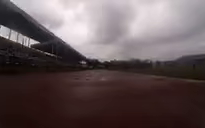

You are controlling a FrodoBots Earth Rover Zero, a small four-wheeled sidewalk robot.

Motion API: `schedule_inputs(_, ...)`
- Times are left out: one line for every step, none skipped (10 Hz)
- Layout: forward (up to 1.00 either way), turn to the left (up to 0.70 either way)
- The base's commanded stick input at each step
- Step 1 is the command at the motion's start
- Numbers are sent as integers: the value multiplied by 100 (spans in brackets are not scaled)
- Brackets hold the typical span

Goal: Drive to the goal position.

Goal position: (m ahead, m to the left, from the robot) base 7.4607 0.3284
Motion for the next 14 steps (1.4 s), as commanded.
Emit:
schedule_inputs(50,0)
schedule_inputs(50,0)
schedule_inputs(50,0)
schedule_inputs(50,0)
schedule_inputs(50,0)
schedule_inputs(50,0)
schedule_inputs(50,0)
schedule_inputs(50,0)
schedule_inputs(50,0)
schedule_inputs(50,0)
schedule_inputs(50,0)
schedule_inputs(50,0)
schedule_inputs(50,0)
schedule_inputs(50,0)
